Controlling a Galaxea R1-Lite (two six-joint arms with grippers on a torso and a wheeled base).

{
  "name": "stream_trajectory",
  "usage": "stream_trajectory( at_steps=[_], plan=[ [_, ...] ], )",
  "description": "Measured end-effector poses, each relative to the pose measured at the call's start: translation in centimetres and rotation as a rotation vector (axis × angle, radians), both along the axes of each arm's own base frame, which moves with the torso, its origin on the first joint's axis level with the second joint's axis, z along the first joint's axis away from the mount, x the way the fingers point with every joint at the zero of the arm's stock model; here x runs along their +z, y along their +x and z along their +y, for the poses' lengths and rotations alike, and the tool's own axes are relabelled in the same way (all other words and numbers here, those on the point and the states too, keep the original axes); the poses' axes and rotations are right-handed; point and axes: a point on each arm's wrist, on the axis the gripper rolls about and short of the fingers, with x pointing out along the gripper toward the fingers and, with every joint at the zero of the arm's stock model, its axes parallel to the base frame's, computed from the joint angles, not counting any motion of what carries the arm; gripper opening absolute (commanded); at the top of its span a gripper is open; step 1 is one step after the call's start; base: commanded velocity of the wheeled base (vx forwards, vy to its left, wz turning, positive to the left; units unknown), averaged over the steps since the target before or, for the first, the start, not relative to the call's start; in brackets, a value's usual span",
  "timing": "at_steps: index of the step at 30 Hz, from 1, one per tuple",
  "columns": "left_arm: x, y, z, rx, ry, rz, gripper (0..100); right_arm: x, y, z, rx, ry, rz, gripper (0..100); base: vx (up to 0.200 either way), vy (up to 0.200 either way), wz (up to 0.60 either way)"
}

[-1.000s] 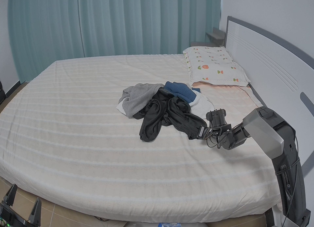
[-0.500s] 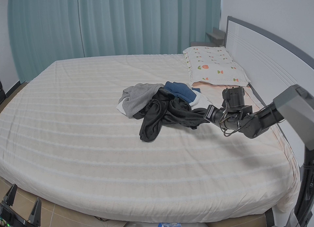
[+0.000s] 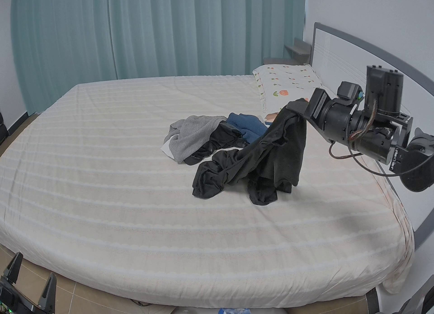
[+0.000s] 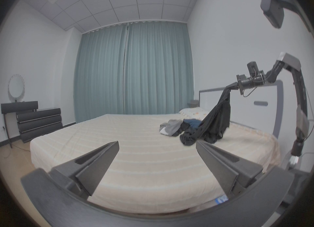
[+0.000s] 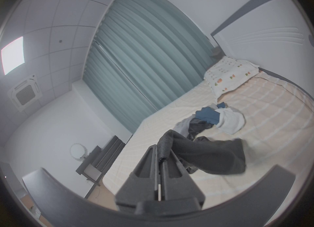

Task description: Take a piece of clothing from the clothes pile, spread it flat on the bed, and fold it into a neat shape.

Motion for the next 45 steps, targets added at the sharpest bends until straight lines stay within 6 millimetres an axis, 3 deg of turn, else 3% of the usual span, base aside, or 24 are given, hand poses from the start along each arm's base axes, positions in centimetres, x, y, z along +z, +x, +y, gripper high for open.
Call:
stream_trajectory(
  at_steps=[5, 10, 16, 21, 27, 33, 45],
  plan=[
    [3.3, -0.4, -0.1, -0.056, -0.037, -0.076, 100, 2.7, -2.1, -0.3, 0.027, 0.039, -0.077, 0, 0.0, 0.0, 0.0],
    [5.8, 0.7, -0.2, -0.121, -0.021, -0.029, 100, 4.3, -3.0, -0.4, 0.038, 0.066, -0.127, 0, 0.0, 0.0, 0.0],
    [8.1, 4.7, -0.5, -0.196, -0.014, 0.112, 100, 5.5, -3.9, -0.1, 0.059, 0.085, -0.164, 0, 0.0, 0.0, 0.0],
    [8.6, 8.6, -1.2, -0.256, -0.021, 0.226, 100, 6.0, -4.2, 0.1, 0.07, 0.091, -0.176, 0, 0.0, 0.0, 0.0],
    [7.8, 13.5, -2.7, -0.33, -0.026, 0.374, 100, 6.1, -4.3, 0.4, 0.076, 0.092, -0.181, 0, 0.0, 0.0, 0.0],
    [5.6, 18.6, -5.4, -0.382, -0.038, 0.496, 100, 6.0, -4.2, 0.5, 0.076, 0.09, -0.179, 0, 0.0, 0.0, 0.0],
    [-1.4, 28.2, -13.1, -0.344, -0.067, 0.58, 100, 5.2, -3.4, 0.8, 0.068, 0.078, -0.16, 0, 0.0, 0.0, 0.0]
  ],
)
